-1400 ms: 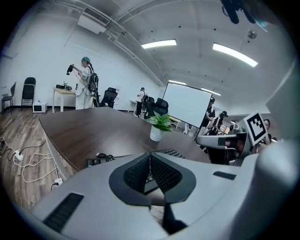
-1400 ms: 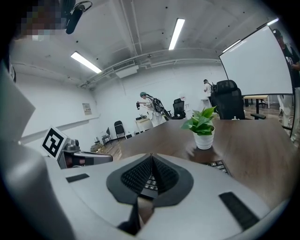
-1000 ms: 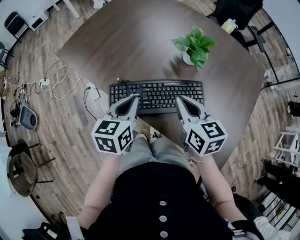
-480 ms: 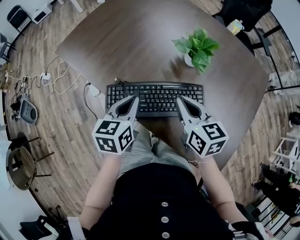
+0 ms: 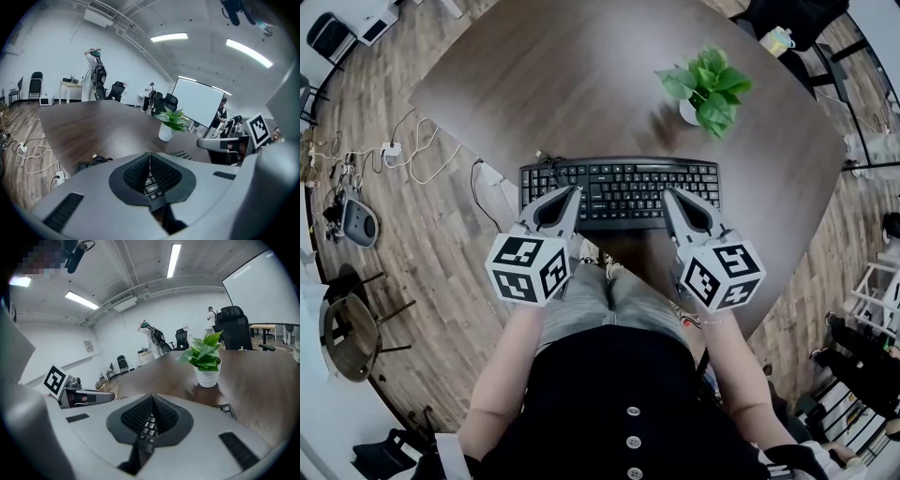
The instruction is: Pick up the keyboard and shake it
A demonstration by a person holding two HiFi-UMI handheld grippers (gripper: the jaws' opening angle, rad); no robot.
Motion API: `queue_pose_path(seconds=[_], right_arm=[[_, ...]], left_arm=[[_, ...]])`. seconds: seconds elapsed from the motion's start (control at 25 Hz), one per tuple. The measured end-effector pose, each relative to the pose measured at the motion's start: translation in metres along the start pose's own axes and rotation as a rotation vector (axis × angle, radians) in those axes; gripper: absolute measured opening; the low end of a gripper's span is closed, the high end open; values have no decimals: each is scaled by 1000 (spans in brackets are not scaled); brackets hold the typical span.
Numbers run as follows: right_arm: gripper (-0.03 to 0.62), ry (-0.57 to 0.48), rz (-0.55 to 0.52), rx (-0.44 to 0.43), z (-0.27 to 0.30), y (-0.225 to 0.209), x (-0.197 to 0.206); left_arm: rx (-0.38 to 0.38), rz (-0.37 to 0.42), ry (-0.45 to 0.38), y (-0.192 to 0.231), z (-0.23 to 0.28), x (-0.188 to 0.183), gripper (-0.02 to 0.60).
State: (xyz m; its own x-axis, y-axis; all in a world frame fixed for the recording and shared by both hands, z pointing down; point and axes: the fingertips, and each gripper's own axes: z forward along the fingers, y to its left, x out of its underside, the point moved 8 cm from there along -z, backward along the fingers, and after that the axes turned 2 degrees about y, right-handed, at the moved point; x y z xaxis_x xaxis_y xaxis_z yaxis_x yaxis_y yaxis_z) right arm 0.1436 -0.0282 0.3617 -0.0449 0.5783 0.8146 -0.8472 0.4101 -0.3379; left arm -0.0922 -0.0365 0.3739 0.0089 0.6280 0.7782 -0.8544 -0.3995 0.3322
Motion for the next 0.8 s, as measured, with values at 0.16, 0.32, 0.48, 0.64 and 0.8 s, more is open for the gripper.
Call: queue_pose_path(seconds=[0.16,0.32,0.48,0.64,0.8], right_arm=[[28,5,0,9,5,4,3],[28,27,-10,4,10,12,10],[28,51,-4,-8,19,19,17],[28,74,-10,-27,28,28,24],[28,99,-10,-48,36,36,33]], left_arm=[[7,1,4,12,-2,1,20],[20,2,19,19,-5,7,20],[18,-7,41,27,-7,17,20],[17,-19,59,35,-11,28,20],[19,-42,68,41,-14,39,20]])
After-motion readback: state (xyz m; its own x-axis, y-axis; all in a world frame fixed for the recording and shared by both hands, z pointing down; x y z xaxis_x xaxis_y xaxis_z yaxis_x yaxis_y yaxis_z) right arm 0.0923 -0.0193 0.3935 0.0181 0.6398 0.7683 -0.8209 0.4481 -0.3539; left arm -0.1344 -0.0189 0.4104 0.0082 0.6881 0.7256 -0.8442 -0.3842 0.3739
